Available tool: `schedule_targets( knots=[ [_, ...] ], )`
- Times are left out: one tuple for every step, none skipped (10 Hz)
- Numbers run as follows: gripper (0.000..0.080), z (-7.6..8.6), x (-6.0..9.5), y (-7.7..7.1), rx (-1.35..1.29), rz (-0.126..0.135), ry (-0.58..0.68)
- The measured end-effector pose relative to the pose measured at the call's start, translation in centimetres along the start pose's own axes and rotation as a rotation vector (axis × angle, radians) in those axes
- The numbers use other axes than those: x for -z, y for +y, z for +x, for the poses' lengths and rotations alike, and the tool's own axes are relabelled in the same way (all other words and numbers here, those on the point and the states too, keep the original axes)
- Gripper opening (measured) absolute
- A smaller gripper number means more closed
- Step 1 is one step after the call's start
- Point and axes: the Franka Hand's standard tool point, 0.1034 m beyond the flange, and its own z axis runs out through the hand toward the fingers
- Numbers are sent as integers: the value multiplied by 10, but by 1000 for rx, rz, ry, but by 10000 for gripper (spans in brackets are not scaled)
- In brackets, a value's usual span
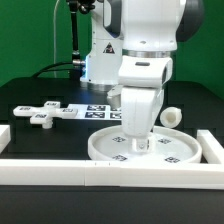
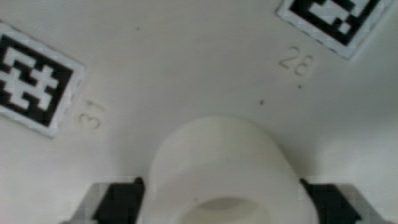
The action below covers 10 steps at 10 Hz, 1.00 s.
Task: Assemble round table
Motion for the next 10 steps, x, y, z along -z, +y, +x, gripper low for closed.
schedule_targets(
  knots=[
    [407,0,0,1,0,3,-2],
    [407,0,0,1,0,2,-1],
    [407,0,0,1,1,2,-1],
    [407,0,0,1,0,2,-1],
    [497,0,0,1,0,2,-2],
    [497,0,0,1,0,2,-2],
    [621,-1,2,1,1,3,-4],
    [641,-2,11,2,-3,-5,-6],
    [641,-4,20,-4,-29,-16,-5],
    [648,-9,31,-12,-56,-28,-5]
  ],
)
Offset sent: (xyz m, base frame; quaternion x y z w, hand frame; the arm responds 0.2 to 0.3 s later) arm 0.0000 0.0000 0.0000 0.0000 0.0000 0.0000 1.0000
